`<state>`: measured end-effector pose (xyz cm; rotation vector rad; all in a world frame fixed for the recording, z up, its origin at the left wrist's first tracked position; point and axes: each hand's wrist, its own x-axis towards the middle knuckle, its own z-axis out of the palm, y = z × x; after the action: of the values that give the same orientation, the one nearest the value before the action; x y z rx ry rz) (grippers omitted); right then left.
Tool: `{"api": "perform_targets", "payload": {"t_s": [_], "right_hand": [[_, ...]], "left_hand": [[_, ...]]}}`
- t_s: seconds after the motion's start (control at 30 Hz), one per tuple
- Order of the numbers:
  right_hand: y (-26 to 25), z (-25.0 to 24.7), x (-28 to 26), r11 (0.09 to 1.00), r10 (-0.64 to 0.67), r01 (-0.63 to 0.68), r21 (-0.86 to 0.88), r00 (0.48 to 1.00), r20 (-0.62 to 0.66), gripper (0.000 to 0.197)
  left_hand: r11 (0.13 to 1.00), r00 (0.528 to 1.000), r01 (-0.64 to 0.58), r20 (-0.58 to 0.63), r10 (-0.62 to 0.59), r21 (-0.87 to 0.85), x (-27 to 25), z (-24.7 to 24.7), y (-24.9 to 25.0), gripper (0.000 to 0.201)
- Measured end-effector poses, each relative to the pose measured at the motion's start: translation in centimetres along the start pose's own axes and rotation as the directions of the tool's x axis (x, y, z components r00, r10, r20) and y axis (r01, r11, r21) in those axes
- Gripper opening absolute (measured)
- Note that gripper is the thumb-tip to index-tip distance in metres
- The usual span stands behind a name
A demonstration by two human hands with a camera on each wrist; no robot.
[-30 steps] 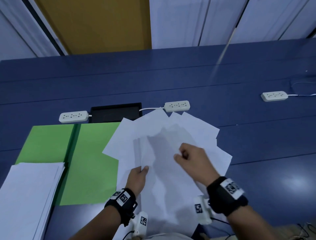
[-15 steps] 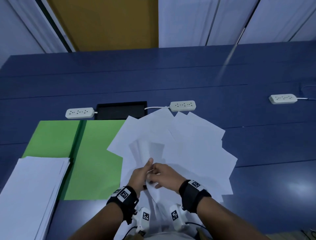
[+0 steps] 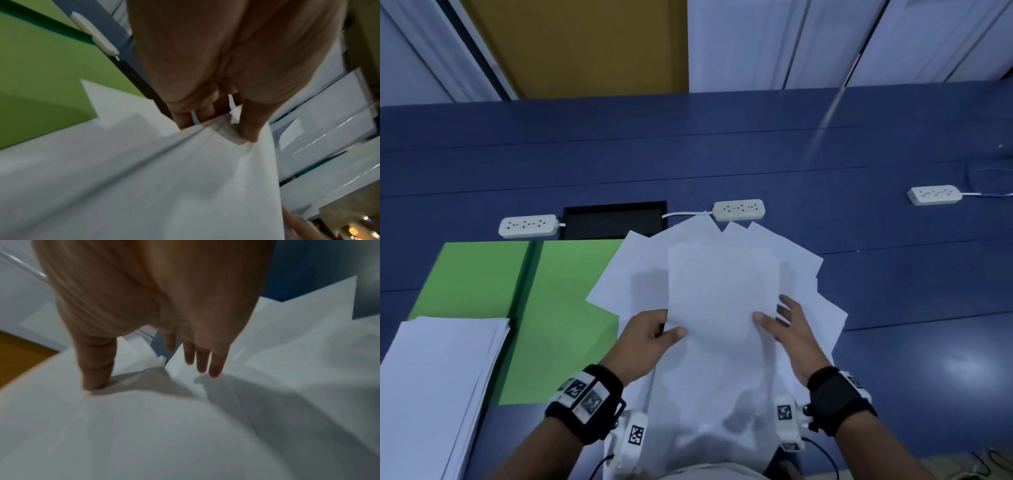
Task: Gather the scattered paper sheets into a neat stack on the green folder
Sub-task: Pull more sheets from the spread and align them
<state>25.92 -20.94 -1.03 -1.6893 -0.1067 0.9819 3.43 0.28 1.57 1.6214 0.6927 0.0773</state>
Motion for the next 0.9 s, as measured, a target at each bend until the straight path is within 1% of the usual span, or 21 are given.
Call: {"api": "perform_targets", "payload": {"t_s": [0.03,0.07,0.13,0.17,0.2,0.23,0.27,0.3,0.37,0.4,0.43,0.47,0.5,0.53,0.57,0.63,0.7,0.8,0.9], "right_hand": [[-0.7,-0.5,-0.2,1.000,0.008,-0.009,0.025,0.998,0.057,0.084],[-1.3,-0.8,-0.5,0.999,0.019,-0.025,0.046,0.991,0.130,0.078],[-2.5,-0.9,-1.2,0.991,0.040,-0.074,0.111,0.958,0.283,0.058],[-2.9,-0.6,-1.6,0.985,0.048,-0.099,0.139,0.942,0.331,0.050],[-3.0,-0.4,-1.7,0.977,0.060,-0.129,0.171,0.932,0.357,0.044],[-2.9,-0.1,-1.7,0.970,0.078,-0.155,0.189,0.929,0.362,0.042],[-3.0,0.3,-1.7,0.969,0.087,-0.161,0.185,0.931,0.354,0.043],[-3.0,0.7,-1.5,0.974,0.089,-0.153,0.167,0.937,0.338,0.046],[-3.2,1.5,-1.3,0.987,0.076,-0.117,0.113,0.947,0.313,0.059],[-3.6,1.9,-1.4,0.992,0.072,-0.099,0.074,0.952,0.299,0.066],[-4.2,2.1,-1.4,0.996,0.060,-0.076,0.049,0.962,0.268,0.064],[-4.9,2.5,-1.5,0.999,0.026,-0.036,0.037,0.971,0.236,0.052],[-5.6,2.7,-1.8,0.999,-0.020,0.011,0.040,0.971,0.239,0.037],[-6.2,2.9,-1.9,0.998,-0.059,0.050,0.043,0.965,0.257,0.029],[-6.7,2.9,-2.1,0.996,-0.089,0.081,0.040,0.957,0.275,0.028],[-7.0,2.7,-2.2,0.991,-0.137,0.130,0.045,0.945,0.296,0.030],[-7.1,2.7,-2.1,0.990,-0.137,0.140,0.015,0.944,0.300,0.030],[-8.2,3.2,-2.4,0.984,-0.172,0.179,-0.002,0.950,0.261,0.028],[-9.6,3.8,-2.3,0.973,-0.229,0.232,0.007,0.955,0.187,0.025]], "left_hand": [[0.997,0.999,-0.028,0.032,0.030,-0.076,-0.6,-0.3,1.3,0.023],[0.990,0.998,-0.050,0.040,0.056,-0.134,-1.2,-0.5,2.5,0.034],[0.973,0.998,-0.058,-0.009,0.058,-0.224,-1.8,-0.9,3.9,0.065],[0.962,0.999,-0.031,-0.039,0.021,-0.270,-1.7,-1.1,3.6,0.082],[0.950,0.999,-0.003,-0.049,-0.013,-0.311,-1.6,-1.2,3.3,0.093],[0.929,0.997,0.045,-0.043,-0.065,-0.366,-1.6,-1.0,3.1,0.097],[0.907,0.995,0.091,-0.004,-0.101,-0.410,-1.6,-0.7,3.0,0.093],[0.888,0.991,0.133,0.047,-0.125,-0.441,-1.7,-0.3,2.9,0.080],[0.884,0.979,0.199,0.122,-0.163,-0.424,-1.8,0.5,3.2,0.050],[0.887,0.974,0.223,0.127,-0.187,-0.404,-1.7,0.8,3.1,0.041],[0.893,0.971,0.236,0.114,-0.208,-0.382,-1.7,1.1,3.4,0.036],[0.906,0.973,0.232,0.069,-0.222,-0.353,-1.6,1.4,3.6,0.031],[0.917,0.974,0.216,0.006,-0.227,-0.337,-1.3,1.6,3.8,0.024],[0.924,0.971,0.193,-0.073,-0.229,-0.330,-0.9,1.7,3.9,0.017],[0.923,0.958,0.175,-0.155,-0.240,-0.342,-0.5,1.7,4.2,0.012],[0.920,0.936,0.131,-0.258,-0.238,-0.370,0.4,1.7,4.4,0.014],[0.926,0.929,0.087,-0.306,-0.209,-0.368,1.0,1.8,4.8,0.018],[0.941,0.924,0.033,-0.348,-0.157,-0.337,1.7,1.9,5.8,0.017],[0.945,0.923,-0.047,-0.375,-0.083,-0.324,2.3,1.9,7.2,0.024]]}}
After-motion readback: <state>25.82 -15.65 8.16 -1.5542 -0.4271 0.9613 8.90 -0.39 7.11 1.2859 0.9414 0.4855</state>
